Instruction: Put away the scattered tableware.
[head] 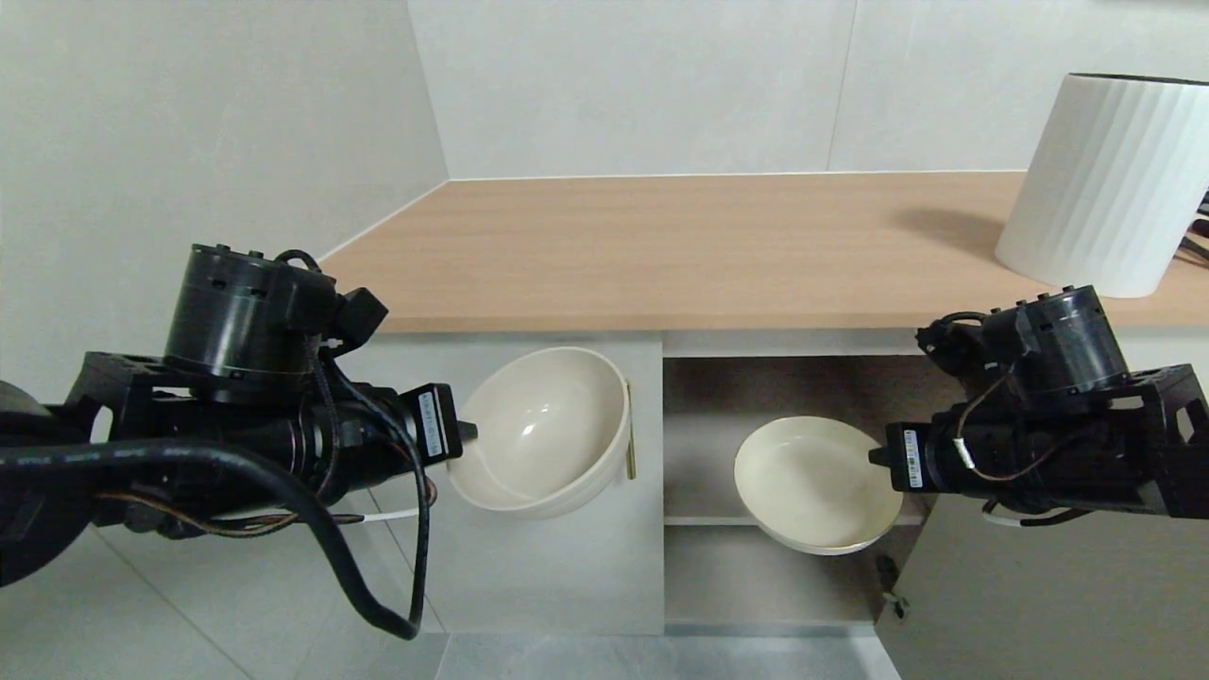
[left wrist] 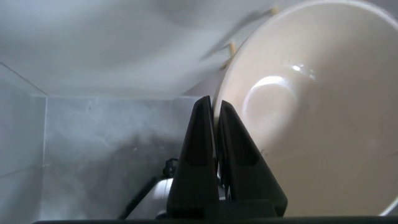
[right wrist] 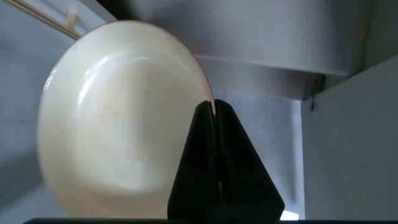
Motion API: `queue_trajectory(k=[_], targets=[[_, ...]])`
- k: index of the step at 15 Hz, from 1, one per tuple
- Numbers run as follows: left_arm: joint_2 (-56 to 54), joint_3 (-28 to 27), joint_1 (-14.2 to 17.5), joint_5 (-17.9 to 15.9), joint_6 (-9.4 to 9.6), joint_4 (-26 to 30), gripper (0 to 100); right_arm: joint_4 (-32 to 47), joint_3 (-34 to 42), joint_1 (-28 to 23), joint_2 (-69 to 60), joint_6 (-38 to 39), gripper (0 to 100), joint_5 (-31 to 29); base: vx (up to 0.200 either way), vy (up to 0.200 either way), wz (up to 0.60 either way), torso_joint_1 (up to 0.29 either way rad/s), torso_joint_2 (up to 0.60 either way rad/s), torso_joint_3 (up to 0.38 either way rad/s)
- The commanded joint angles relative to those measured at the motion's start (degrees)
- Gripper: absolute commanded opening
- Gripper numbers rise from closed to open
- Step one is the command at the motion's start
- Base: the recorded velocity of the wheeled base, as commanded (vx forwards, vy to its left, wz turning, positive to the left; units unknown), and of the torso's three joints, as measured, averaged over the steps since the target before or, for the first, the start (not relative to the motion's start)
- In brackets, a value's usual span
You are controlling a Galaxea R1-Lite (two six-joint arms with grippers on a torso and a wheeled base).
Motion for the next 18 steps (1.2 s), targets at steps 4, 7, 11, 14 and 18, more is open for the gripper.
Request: queue_trajectory(k=[4, 7, 11, 14, 18], targets=[[0.1, 0.0, 0.0, 0.0, -0.03, 0.0, 0, -0.1, 0.1, 0.1, 0.3, 0.0, 0, 0.0, 0.0, 0.0, 0.0, -0.116, 0.45, 0.327], [0.1, -0.1, 0.0, 0.0, -0.03, 0.0, 0, -0.1, 0.1, 0.1, 0.3, 0.0, 0, 0.0, 0.0, 0.0, 0.0, -0.035, 0.18, 0.128], [0.1, -0.1, 0.0, -0.1, -0.03, 0.0, 0, -0.1, 0.1, 0.1, 1.6, 0.0, 0, 0.0, 0.0, 0.0, 0.0, -0.005, 0.01, 0.009], [0.6, 0.2, -1.1, -0.4, 0.05, 0.0, 0, -0.2, -0.2, 0.1, 4.2, -0.1, 0, 0.0, 0.0, 0.0, 0.0, 0.0, 0.0, 0.0], [3.7, 1.2, -4.6, -0.4, 0.05, 0.1, 0, -3.4, -0.3, 0.0, 13.0, 0.0, 0, -0.1, 0.0, 0.0, 0.0, 0.0, 0.0, 0.0]])
